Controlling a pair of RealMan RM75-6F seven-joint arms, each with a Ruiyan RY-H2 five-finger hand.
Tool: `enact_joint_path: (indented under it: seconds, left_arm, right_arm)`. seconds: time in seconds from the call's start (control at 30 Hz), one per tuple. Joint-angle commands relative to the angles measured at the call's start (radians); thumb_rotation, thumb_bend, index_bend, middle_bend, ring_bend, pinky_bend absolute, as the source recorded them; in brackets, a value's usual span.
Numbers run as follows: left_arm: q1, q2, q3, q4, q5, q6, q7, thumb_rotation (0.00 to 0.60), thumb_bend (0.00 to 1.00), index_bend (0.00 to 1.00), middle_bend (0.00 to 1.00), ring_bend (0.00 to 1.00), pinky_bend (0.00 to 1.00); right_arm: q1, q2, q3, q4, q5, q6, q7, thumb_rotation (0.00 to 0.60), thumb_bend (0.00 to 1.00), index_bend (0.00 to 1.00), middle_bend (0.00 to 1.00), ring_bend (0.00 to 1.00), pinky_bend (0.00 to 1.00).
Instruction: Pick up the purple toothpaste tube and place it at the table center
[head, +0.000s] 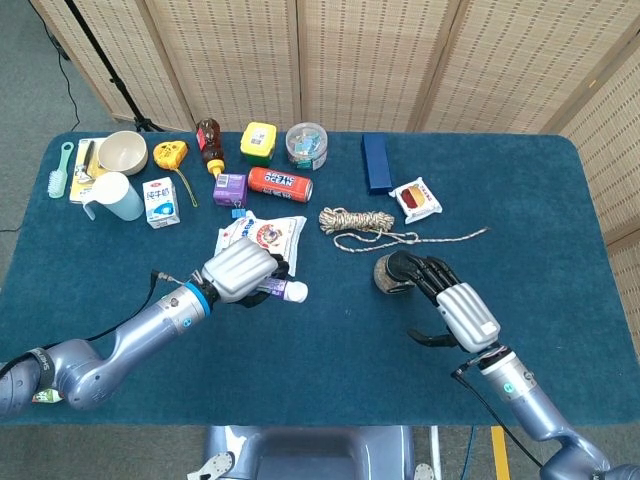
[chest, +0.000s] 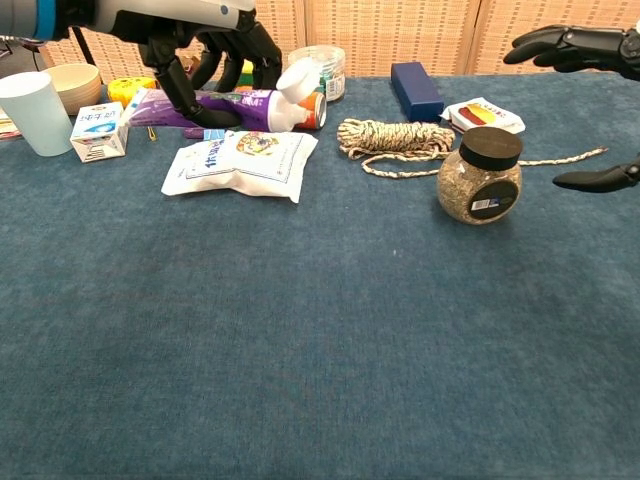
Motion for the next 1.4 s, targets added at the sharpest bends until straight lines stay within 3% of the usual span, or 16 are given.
enact_joint_path:
  seconds: [0.03, 0.67, 1.4]
  left_arm:
    - [-0.034, -0.007, 0.008, 0.006, -0.044, -0.018, 0.018, 0.6, 1.0, 0.48, 0.45, 0.52, 0.58]
    - [-0.164, -0.042, 0.039, 0.064, -0.201, -0.06, 0.02, 0.6, 1.0, 0.48, 0.45, 0.52, 0.58]
    - [-0.269, -0.088, 0.095, 0.078, -0.3, -0.018, 0.057, 0.6, 1.0, 0.47, 0.45, 0.52, 0.58]
  right_arm:
    - [0.01, -0.002, -0.001, 0.006, -0.003, -0.005, -0.001, 0.6, 0.25, 0.09, 0.0, 0.0, 0.0]
    - [0.074, -0.035, -0.007, 0.026, -0.016, -0.032, 0.003, 0.6, 0.25, 0.08, 0.0, 0.0, 0.0]
    - [0.163, -0.096, -0.008, 0.068, -0.015, -0.084, 0.018, 0.6, 0.25, 0.08, 0.0, 0.0, 0.0]
